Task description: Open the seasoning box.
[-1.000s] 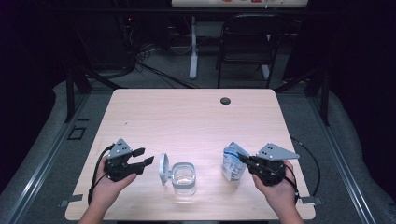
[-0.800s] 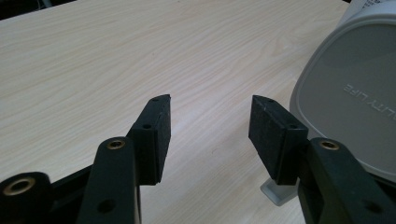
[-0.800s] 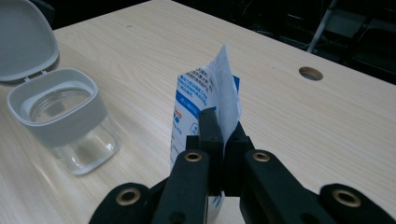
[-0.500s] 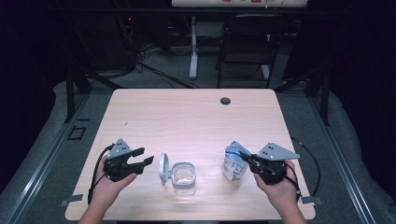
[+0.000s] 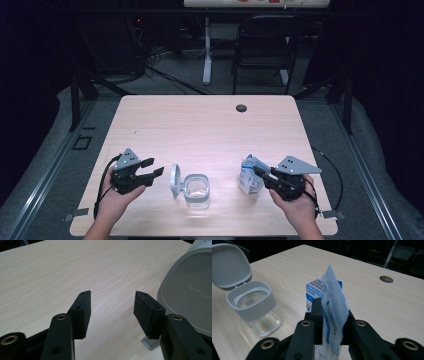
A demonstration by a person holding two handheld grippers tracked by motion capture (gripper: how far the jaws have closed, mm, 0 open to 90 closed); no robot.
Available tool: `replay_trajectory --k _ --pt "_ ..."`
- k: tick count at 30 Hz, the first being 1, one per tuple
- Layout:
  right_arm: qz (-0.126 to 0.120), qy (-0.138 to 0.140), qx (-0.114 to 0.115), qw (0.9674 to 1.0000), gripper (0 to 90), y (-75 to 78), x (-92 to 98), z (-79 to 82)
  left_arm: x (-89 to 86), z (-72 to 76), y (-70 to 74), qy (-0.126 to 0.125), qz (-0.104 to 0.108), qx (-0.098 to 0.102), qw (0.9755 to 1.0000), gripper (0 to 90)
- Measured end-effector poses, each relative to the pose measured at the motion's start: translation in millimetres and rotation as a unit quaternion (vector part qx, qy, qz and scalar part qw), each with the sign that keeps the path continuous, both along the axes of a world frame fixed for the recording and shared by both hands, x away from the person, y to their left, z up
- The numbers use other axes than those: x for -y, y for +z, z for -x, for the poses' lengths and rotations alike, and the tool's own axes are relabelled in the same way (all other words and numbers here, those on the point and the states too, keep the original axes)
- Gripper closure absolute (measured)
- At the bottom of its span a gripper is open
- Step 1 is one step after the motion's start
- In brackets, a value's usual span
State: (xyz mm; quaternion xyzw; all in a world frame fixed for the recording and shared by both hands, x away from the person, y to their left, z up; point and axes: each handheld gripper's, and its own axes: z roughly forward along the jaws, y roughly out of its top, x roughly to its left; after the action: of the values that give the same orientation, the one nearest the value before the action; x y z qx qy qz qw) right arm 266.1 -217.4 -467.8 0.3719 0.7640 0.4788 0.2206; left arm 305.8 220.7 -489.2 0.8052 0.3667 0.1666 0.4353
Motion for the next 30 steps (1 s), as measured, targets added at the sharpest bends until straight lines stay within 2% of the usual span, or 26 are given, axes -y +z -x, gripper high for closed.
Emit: replay_trajectory --k 3,7,12,13,19,23,30 --pt "-0.005 -0.001 -0.008 1.0000 69.8 -4.3 -1.0 0.6 -0.2 -0.3 -0.5 -0.001 -0.003 0.001 1.0000 48.7" --pt "-0.012 -0.005 -0.014 0.9998 63.5 -9.2 -1.0 1.8 0.1 -0.4 -1.4 -0.001 -0.006 0.000 1.0000 48.7" --pt "-0.018 -0.016 -0.022 0.9995 54.4 -20.3 0.7 4.5 -0.2 -0.5 -3.2 -0.003 -0.010 -0.004 0.9999 48.7" --pt "-0.018 -0.014 -0.030 0.9993 51.7 -25.0 2.4 6.0 0.0 -0.7 -4.3 -0.002 -0.009 -0.002 1.0000 48.7" --pt "-0.041 -0.018 -0.030 0.9985 51.0 -39.6 6.5 6.8 -1.5 -1.3 -7.7 0.000 -0.012 -0.006 0.9999 48.9" --pt "-0.043 -0.020 -0.024 0.9986 48.2 -44.5 7.9 6.5 -3.0 -1.9 -6.6 0.004 -0.010 -0.006 0.9999 48.8" --pt "-0.043 -0.019 -0.028 0.9985 46.1 -49.5 7.3 7.0 -2.9 -1.2 -6.5 0.006 -0.010 -0.004 0.9999 48.8"
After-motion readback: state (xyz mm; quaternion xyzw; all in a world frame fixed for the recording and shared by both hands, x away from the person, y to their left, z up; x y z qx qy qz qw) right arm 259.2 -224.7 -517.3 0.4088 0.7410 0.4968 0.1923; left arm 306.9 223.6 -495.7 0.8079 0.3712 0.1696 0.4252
